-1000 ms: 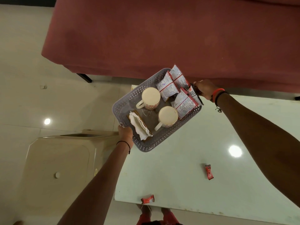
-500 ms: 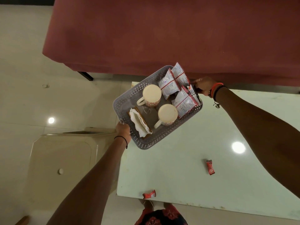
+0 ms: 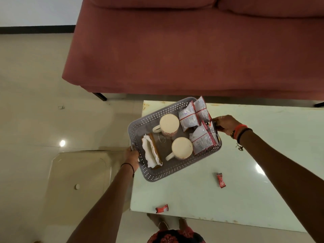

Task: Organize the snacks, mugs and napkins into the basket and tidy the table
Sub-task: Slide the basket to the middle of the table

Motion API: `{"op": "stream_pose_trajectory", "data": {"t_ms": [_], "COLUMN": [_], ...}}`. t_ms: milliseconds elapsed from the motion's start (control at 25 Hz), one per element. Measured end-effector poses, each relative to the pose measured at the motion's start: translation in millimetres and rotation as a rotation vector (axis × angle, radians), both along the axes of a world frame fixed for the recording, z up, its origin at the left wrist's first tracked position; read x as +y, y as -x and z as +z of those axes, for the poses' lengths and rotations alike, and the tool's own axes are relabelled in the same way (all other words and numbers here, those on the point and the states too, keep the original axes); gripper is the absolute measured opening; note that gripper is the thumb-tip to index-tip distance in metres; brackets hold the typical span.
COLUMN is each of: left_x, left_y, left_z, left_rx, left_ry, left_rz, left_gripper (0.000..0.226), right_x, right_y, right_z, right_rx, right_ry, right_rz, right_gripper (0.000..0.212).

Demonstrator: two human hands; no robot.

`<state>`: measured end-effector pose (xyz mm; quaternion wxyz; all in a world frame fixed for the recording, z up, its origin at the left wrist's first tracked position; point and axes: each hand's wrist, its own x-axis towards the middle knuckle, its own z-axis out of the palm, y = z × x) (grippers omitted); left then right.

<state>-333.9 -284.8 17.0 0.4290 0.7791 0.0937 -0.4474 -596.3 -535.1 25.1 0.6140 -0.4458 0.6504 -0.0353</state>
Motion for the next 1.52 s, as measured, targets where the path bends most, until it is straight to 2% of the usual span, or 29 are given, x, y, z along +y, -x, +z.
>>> {"op": "stream_pose_trajectory", "data": {"t_ms": [160, 320, 440, 720, 880, 1080, 1320, 1400, 1520], "left_x": [18, 36, 53, 99, 106, 99, 55, 37, 12], "left_y": [10, 30, 46, 91, 127, 168, 237, 263, 299], "left_z": [37, 74, 89, 99, 112, 117, 115, 111, 105], "left_rx": [0.018, 0.020, 0.023, 0.036, 0.040, -0.041, -0.105, -0.108, -0.127], "left_ry": [0.016, 0.042, 0.048, 0.054, 0.047, 0.000, -0.020, -0.042, -0.077], "left_rz": [-0.042, -0.071, -0.062, -0.102, -0.187, -0.284, -0.350, -0.364, -0.383], "left_gripper": [0.028, 0.019, 0.019, 0.016, 0.035, 0.043, 0.035, 0.030, 0.028], "right_x": [41, 78, 103, 159, 183, 197, 180, 168, 146], "right_y": [34, 64, 85, 147, 190, 250, 328, 357, 391], "right_z": [33, 62, 77, 106, 121, 134, 130, 127, 120], "right_rx": [-0.054, -0.089, -0.090, -0.101, -0.120, -0.130, -0.084, -0.079, -0.076], "right_ry": [-0.041, -0.086, -0.078, -0.045, -0.026, -0.015, -0.029, -0.038, -0.049], "right_rz": [-0.088, -0.217, -0.282, -0.345, -0.376, -0.430, -0.439, -0.412, -0.376], "right_gripper": [0.020, 0.018, 0.028, 0.034, 0.034, 0.027, 0.024, 0.015, 0.016]}}
